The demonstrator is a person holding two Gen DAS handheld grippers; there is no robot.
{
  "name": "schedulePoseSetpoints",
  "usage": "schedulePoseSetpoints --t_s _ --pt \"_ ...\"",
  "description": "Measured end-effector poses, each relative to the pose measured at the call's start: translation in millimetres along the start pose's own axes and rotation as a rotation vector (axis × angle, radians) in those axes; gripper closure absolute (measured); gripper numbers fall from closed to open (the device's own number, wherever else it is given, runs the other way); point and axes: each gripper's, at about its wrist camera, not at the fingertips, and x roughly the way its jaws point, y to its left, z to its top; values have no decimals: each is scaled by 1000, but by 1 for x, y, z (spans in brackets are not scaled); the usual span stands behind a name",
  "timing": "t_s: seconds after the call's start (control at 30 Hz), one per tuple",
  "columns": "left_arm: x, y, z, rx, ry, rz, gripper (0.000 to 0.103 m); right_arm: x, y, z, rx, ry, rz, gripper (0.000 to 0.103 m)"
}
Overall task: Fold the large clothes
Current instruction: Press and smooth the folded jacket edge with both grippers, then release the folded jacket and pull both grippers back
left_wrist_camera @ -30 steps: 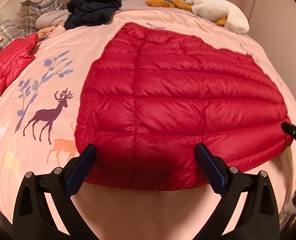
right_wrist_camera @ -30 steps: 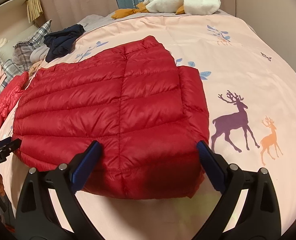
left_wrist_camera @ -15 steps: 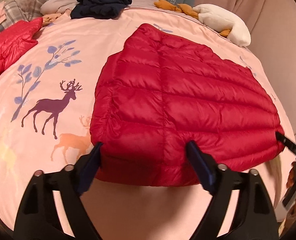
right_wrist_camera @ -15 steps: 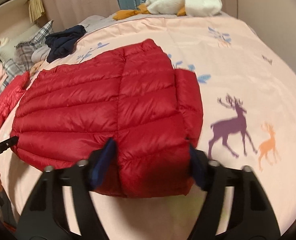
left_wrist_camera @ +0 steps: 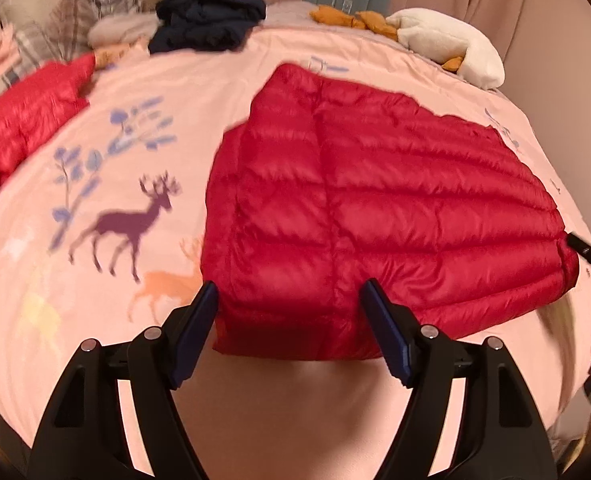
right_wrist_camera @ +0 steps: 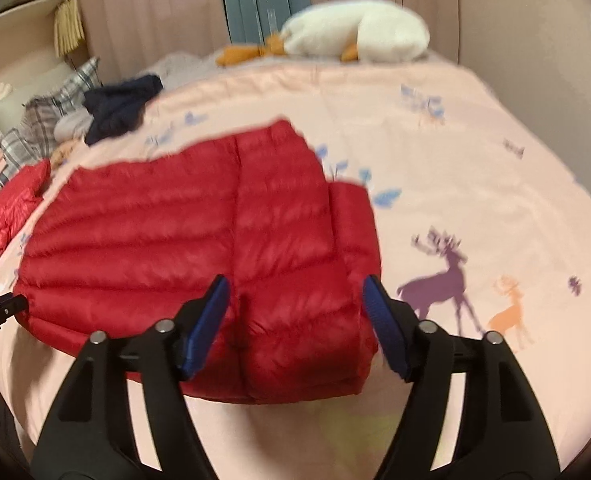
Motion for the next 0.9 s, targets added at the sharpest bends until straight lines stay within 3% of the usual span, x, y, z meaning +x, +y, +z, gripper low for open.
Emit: schedulePoseSetpoints --t_s 0.17,0.4,0.63,0.9 --pt "-7 -14 7 36 -58 13 20 -5 14 0 -33 -23 66 28" --pt "23 -30 0 100 22 35 19 29 29 -18 -99 100 53 26" --pt "12 -27 -4 112 8 40 19 5 32 -21 -111 59 73 25" --pt "8 -30 -8 138 30 59 19 6 38 -28 -132 114 45 24"
